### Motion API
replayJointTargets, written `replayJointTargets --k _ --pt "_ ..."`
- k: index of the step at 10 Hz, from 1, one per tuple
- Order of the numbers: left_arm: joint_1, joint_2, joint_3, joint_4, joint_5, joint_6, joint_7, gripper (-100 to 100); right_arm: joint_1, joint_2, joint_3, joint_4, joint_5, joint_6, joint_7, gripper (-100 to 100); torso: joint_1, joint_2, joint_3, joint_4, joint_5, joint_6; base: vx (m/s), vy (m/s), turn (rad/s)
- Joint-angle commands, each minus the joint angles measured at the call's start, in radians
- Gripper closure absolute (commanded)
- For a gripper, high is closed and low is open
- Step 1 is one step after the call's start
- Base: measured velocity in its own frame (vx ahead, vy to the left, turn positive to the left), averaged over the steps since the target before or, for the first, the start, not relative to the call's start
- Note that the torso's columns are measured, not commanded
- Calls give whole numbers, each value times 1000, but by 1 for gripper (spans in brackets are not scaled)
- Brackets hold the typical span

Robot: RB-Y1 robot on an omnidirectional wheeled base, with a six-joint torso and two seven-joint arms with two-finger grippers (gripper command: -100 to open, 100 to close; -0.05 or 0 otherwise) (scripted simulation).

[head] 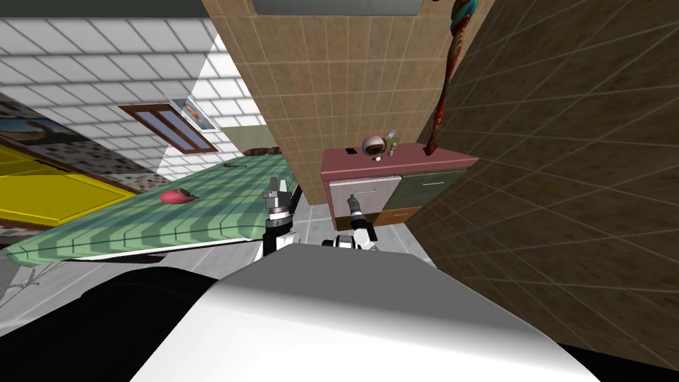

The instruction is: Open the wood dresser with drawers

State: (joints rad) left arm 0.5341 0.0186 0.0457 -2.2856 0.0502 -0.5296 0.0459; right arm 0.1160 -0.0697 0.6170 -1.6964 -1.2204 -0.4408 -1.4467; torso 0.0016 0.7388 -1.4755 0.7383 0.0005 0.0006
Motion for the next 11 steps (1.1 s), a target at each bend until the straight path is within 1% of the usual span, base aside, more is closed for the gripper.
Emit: replayJointTargets --k 1,2,3,4,5,6,7,8,9,10,11 --pt "0 0 0 0 0 0 0 0 78 18 -26 -41 55 -3 -17 100 -1 -1 -1 0 0 -1 -16 -18 185" --pt "0 0 0 0 0 0 0 0 116 35 -48 -78 94 -5 -29 100 -2 -1 -1 0 -1 0 -15 -26 324" --pt "0 0 0 0 0 0 0 0 139 35 -48 -78 100 -5 -29 100 -2 -1 -1 0 -1 -1 -15 -29 166" --pt "0 0 0 0 0 0 0 0 174 51 -70 -114 140 -8 -42 100 -2 -1 -1 0 -1 0 -26 -26 324" --pt "0 0 0 0 0 0 0 0 200 51 -70 -114 144 -8 -42 100 -2 0 0 0 -1 -1 -19 -24 157" --pt "0 0 0 0 0 0 0 0 228 67 -92 -151 186 -10 -54 100 -2 -1 0 0 0 0 -19 -24 284" --pt "0 0 0 0 0 0 0 0 251 67 -92 -151 188 -10 -54 100 -2 -1 -1 0 -1 -1 -18 -26 150" --pt "0 0 0 0 0 0 0 0 261 67 -92 -151 188 -10 -54 100 -2 -1 -1 0 -1 0 -10 -11 -22" --pt "0 0 0 0 0 0 0 0 299 83 -113 -188 233 -12 -66 100 -1 -1 -1 0 0 0 -17 -11 324" --pt "0 0 0 0 0 0 0 0 322 83 -113 -188 233 -12 -66 100 -1 -1 -1 0 0 -1 -16 -18 183" --pt "0 0 0 0 0 0 0 0 355 100 -135 -225 277 -14 -79 100 -2 -1 0 0 -1 0 -24 -20 258"
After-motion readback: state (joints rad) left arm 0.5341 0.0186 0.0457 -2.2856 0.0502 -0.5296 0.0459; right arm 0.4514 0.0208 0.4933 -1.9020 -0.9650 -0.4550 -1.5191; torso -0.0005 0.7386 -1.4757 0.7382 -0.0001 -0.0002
